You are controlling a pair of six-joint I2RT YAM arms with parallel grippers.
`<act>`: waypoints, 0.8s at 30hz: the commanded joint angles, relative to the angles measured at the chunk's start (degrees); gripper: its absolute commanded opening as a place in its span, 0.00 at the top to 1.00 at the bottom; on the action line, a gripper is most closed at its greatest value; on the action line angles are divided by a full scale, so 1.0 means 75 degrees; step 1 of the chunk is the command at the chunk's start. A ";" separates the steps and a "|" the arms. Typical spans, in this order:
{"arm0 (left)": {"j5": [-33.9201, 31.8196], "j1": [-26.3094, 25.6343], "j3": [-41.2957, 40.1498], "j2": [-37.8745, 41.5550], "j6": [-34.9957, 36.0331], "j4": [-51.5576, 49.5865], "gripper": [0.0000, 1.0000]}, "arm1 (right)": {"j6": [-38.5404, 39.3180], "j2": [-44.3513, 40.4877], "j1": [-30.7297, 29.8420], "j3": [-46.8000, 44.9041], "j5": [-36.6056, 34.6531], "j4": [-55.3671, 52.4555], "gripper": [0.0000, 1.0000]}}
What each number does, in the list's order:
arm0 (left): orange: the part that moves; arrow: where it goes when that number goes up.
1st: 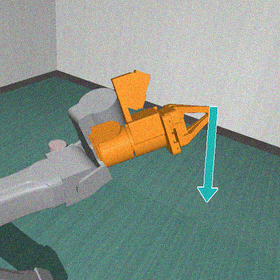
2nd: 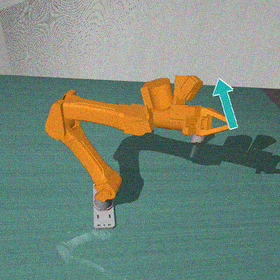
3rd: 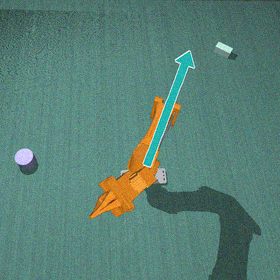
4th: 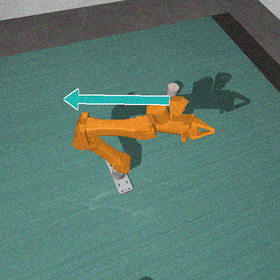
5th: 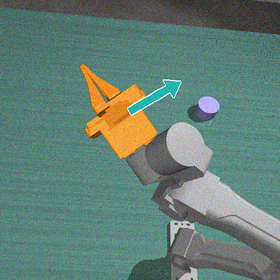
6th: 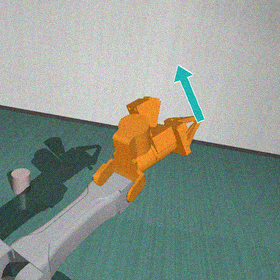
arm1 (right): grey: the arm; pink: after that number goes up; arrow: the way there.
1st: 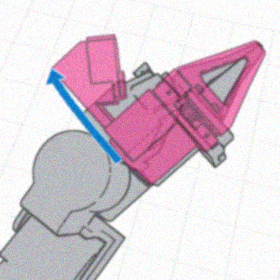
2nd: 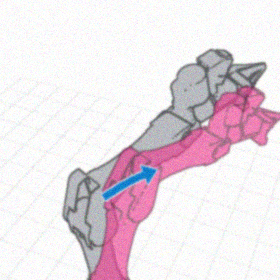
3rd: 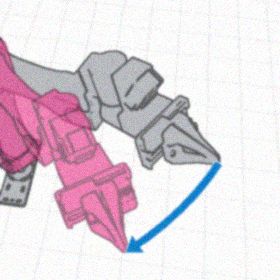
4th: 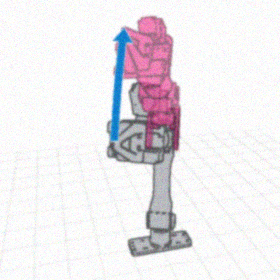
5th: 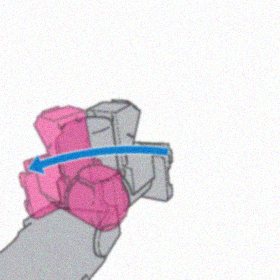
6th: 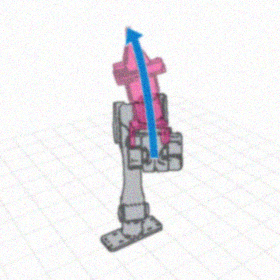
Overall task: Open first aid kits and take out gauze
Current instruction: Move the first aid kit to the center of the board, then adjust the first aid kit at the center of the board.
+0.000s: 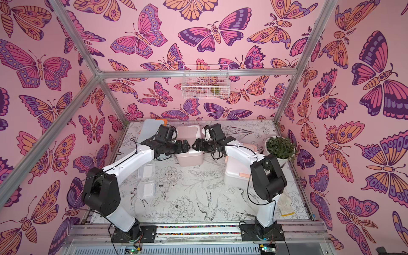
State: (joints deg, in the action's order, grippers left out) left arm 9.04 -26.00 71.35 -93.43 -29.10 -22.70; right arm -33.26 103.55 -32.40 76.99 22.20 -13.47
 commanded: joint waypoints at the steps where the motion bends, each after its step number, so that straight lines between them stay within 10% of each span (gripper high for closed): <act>1: 0.1212 -0.0683 -0.0671 0.0410 -0.0356 0.0432 0.00 | 0.0169 -0.0386 -0.0880 -0.0905 -0.0040 -0.0596 0.21; 24: 0.1007 0.0443 -0.1490 0.2030 -0.0178 0.0240 0.00 | 0.0305 -0.2561 0.0000 -0.2297 -0.3048 -0.2454 0.01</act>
State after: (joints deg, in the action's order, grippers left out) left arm 14.81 -24.18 58.96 -77.01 -31.92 -19.59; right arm -30.26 88.36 -33.54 60.93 6.11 -27.18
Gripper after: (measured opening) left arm 0.998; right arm 0.993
